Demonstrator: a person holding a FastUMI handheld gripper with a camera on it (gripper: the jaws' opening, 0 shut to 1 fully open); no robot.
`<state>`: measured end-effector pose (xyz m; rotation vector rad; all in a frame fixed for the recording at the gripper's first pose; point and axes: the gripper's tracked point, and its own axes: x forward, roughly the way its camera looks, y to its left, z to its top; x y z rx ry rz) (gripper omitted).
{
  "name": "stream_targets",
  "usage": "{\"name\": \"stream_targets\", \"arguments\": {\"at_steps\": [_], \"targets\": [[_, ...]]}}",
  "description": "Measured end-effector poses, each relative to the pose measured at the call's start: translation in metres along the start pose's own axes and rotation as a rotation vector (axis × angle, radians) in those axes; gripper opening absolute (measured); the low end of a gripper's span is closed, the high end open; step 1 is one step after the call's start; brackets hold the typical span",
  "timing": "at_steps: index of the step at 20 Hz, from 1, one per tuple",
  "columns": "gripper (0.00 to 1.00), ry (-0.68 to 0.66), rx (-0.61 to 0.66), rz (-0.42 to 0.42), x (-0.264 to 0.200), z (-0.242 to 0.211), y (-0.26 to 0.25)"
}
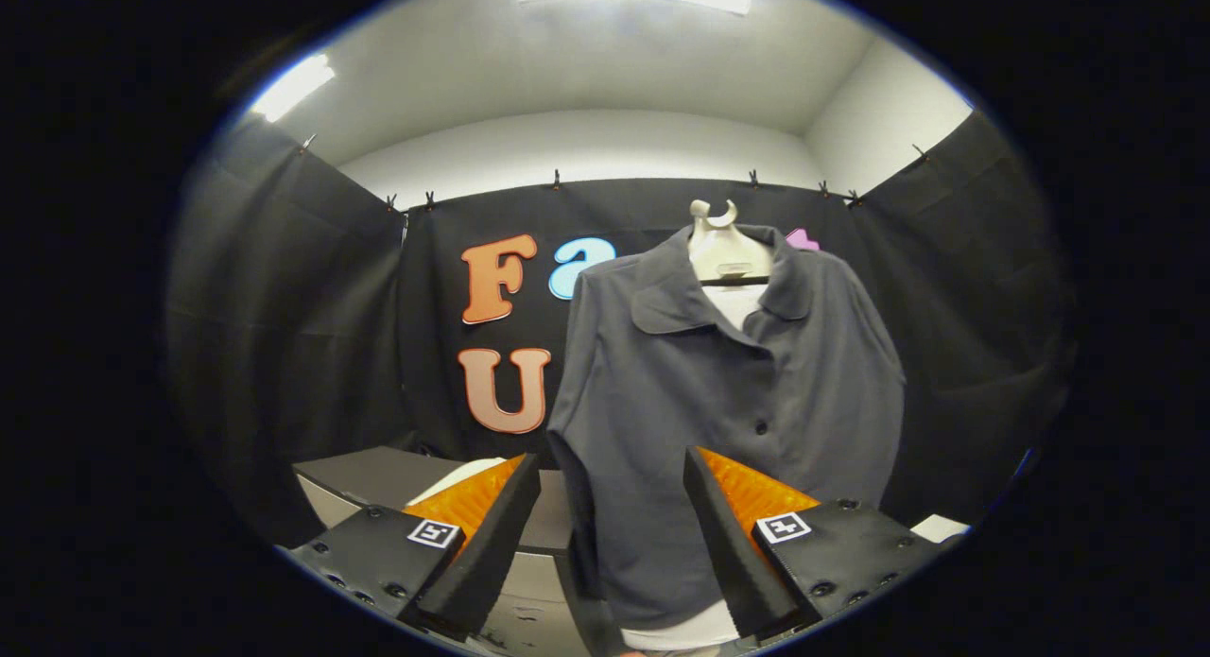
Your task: Iron the clothes twice with a garment steamer, once on the left side and once on the right side.
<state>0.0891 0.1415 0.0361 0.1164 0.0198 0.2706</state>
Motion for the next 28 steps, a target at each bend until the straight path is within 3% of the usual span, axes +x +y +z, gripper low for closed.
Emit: {"name": "stream_targets", "arguments": {"at_steps": [4,8,12,18,23,27,28], "targets": [[0.99,0.107,0.082,0.135,0.066,-0.016,0.073],[0.98,0.227,0.068,0.185,0.123,-0.043,0.137],[0.98,0.333,-0.028,0.156,0.176,-0.086,0.182],[0.98,0.577,-0.047,0.125,0.23,-0.183,0.217],[0.96,0.716,-0.046,0.022,0.253,-0.227,0.205],[0.94,0.803,0.021,-0.007,0.259,-0.255,0.204],[0.91,0.765,0.02,-0.02,0.267,-0.251,0.202]]}}
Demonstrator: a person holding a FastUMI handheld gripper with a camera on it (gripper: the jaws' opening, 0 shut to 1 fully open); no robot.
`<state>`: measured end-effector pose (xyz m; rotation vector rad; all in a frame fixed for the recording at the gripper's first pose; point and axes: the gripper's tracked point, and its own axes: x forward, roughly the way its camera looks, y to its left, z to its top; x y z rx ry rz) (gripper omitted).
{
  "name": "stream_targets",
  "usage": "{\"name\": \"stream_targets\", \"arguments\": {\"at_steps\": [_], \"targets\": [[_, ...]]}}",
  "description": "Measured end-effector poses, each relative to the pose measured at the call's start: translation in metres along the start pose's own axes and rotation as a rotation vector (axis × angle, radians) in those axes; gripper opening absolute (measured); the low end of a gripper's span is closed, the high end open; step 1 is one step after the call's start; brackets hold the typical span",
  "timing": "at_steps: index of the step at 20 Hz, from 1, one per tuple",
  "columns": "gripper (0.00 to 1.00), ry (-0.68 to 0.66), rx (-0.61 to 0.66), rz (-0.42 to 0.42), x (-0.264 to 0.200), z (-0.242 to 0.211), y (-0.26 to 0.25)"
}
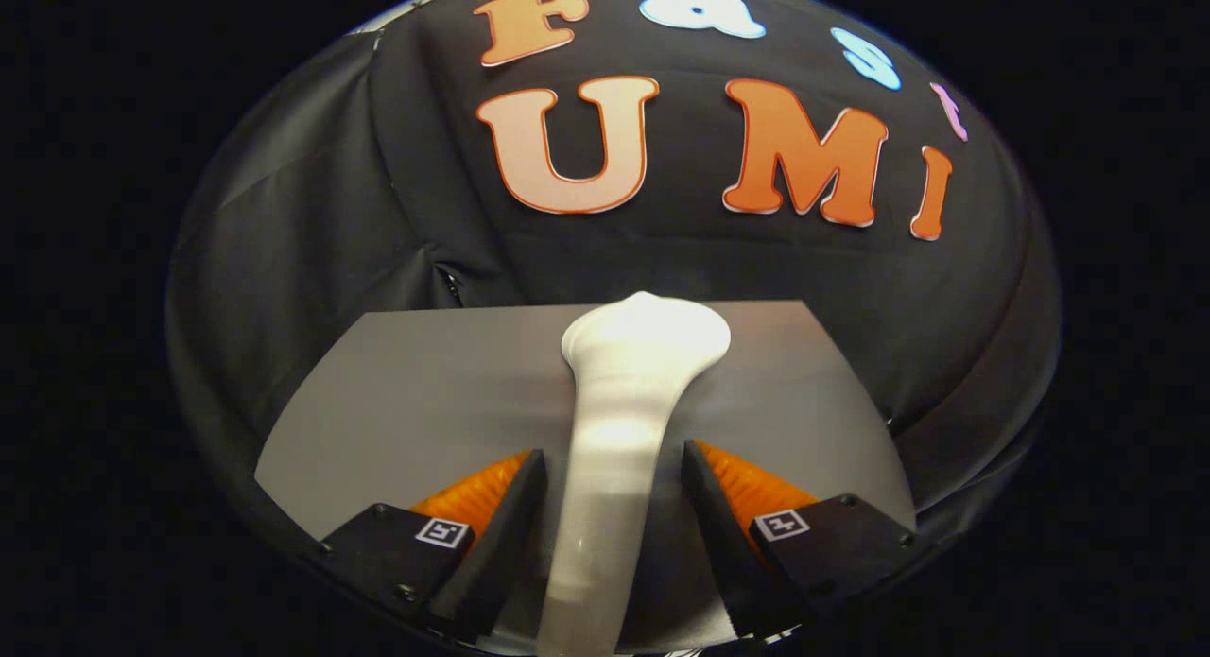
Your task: Iron the clothes twice with a garment steamer, once on the left side and once on the right side.
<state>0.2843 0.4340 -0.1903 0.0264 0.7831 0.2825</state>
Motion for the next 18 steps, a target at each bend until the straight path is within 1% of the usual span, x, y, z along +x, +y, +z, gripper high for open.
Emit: {"name": "stream_targets", "arguments": {"at_steps": [1,3,4,7,9,10,12,15,16,18], "targets": [[0.87,0.01,-0.009,-0.009,0.003,-0.001,-0.002],[0.8,0.001,-0.004,0.003,0.006,0.0,-0.001],[0.76,0.015,-0.012,0.03,0.008,-0.004,0.005],[0.6,0.02,0.006,0.098,0.003,-0.003,0.013],[0.51,0.015,0.089,0.163,0.002,-0.001,0.018],[0.44,-0.016,0.112,0.175,-0.004,0.005,0.016],[0.44,-0.067,0.088,0.222,-0.015,0.011,0.025],[0.43,-0.16,-0.06,0.247,-0.04,0.014,0.03],[0.43,-0.185,-0.089,0.26,-0.053,0.013,0.03],[0.43,-0.233,-0.095,0.296,-0.081,0.011,0.025]]}}
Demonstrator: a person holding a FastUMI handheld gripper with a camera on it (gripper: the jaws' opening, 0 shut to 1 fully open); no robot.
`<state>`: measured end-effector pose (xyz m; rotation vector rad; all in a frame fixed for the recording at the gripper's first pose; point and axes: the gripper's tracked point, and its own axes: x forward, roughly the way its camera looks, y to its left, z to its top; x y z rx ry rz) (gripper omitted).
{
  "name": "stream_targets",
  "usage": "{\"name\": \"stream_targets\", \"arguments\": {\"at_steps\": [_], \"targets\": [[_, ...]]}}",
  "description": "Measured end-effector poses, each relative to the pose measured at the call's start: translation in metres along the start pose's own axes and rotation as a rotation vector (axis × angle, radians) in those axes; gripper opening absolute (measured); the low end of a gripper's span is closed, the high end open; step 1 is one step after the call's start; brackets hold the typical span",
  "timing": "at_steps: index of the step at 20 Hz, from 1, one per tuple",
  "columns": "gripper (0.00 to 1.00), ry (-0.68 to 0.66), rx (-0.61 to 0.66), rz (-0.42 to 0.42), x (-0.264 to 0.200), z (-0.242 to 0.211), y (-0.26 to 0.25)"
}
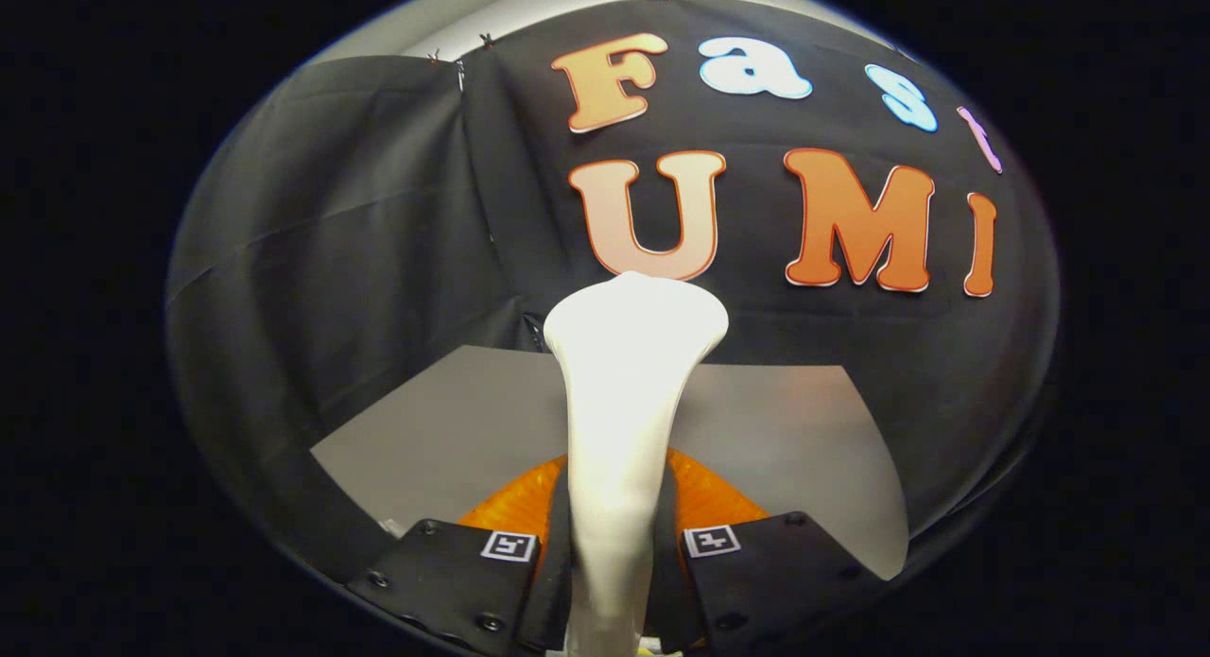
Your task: Iron the clothes twice with a garment steamer, once on the left side and once on the right side.
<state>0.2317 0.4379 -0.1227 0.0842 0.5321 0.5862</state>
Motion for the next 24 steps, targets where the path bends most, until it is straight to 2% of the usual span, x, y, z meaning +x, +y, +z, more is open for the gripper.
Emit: {"name": "stream_targets", "arguments": {"at_steps": [8,16,24], "targets": [[0.43,-0.201,-0.001,0.107,-0.124,0.034,-0.001],[0.43,-0.35,-0.057,0.158,-0.236,0.061,-0.032],[0.42,-0.44,-0.059,0.163,-0.318,0.069,-0.09]]}}
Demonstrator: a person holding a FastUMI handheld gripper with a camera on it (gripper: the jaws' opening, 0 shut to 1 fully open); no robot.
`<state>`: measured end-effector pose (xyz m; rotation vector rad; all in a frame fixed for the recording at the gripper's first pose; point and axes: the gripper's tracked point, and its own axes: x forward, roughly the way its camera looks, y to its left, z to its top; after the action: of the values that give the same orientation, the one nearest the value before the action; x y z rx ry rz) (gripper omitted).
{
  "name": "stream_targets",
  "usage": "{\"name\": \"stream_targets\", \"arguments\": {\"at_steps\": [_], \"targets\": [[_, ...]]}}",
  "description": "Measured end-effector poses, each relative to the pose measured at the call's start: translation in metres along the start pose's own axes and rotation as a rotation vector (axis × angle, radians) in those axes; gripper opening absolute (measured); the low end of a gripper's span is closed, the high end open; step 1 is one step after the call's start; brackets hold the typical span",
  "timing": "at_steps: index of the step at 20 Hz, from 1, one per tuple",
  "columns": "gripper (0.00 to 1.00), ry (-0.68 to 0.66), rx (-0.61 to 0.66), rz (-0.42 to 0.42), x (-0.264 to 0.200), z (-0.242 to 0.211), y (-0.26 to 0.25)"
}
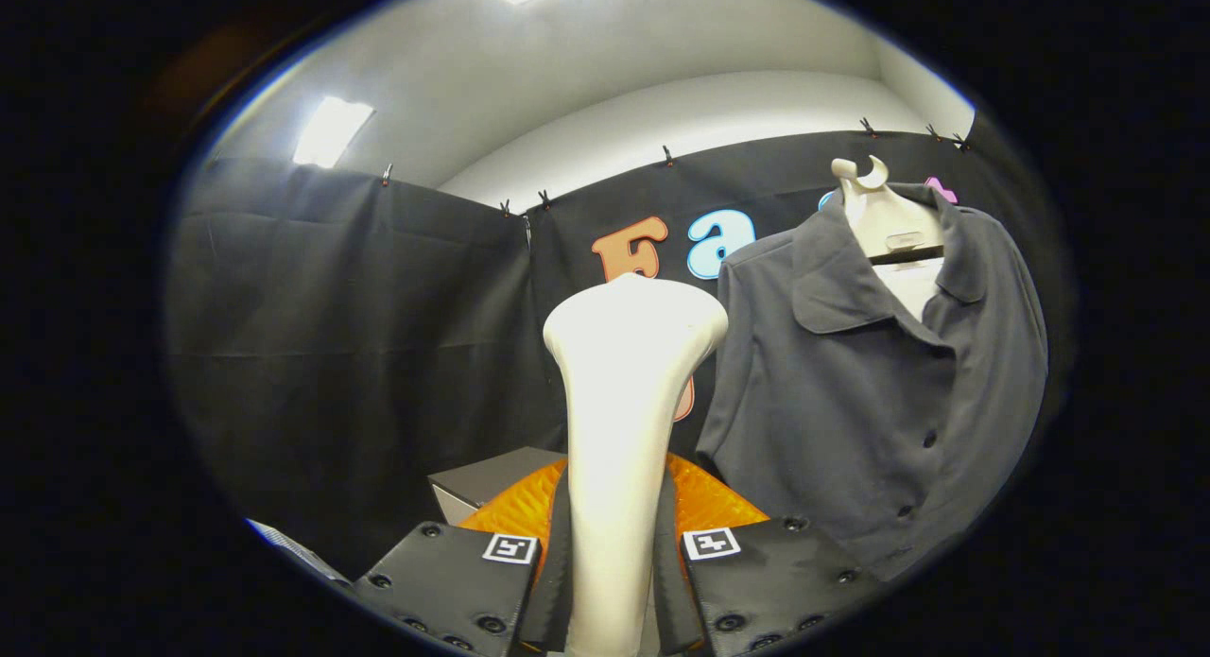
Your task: Iron the clothes twice with a garment steamer, once on the left side and once on the right side.
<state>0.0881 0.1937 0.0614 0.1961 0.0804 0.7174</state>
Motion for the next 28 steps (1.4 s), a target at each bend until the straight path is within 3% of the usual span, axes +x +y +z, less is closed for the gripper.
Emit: {"name": "stream_targets", "arguments": {"at_steps": [12,28], "targets": [[0.42,-0.035,0.031,-0.053,-0.071,0.002,-0.108],[0.42,0.064,0.044,-0.113,-0.037,-0.063,-0.183]]}}
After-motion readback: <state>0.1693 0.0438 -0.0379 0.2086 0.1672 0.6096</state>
